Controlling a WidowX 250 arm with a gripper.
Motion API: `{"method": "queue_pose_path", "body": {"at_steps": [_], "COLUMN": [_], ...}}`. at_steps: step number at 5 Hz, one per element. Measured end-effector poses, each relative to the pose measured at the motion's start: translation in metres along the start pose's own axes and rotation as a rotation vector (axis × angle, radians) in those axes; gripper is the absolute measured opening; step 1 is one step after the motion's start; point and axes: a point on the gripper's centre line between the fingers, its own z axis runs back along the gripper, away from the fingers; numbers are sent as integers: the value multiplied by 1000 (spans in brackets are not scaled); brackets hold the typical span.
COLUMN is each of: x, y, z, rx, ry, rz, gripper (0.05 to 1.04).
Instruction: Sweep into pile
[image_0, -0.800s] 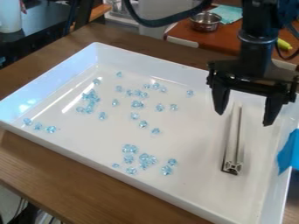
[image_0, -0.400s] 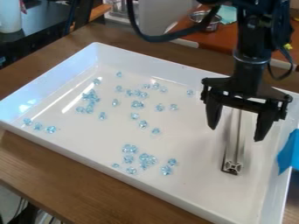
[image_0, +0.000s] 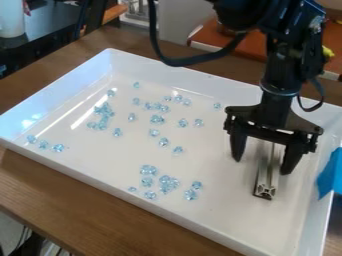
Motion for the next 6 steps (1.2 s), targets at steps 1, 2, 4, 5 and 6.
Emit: {"method": "queue_pose_path", "body": {"at_steps": [1,2,4,5,6], "x": [-2,-8,-11,-12,-15], "y": [1,14,47,68,85], "z": [1,4,6,4,3], "rx": [-20,-44,-49,-49,-40], "ry": [-33,-38,-50,-86,-130], "rz": [-8,-12,-20,-26,-61], "gripper": [668,394,379,379,379]}}
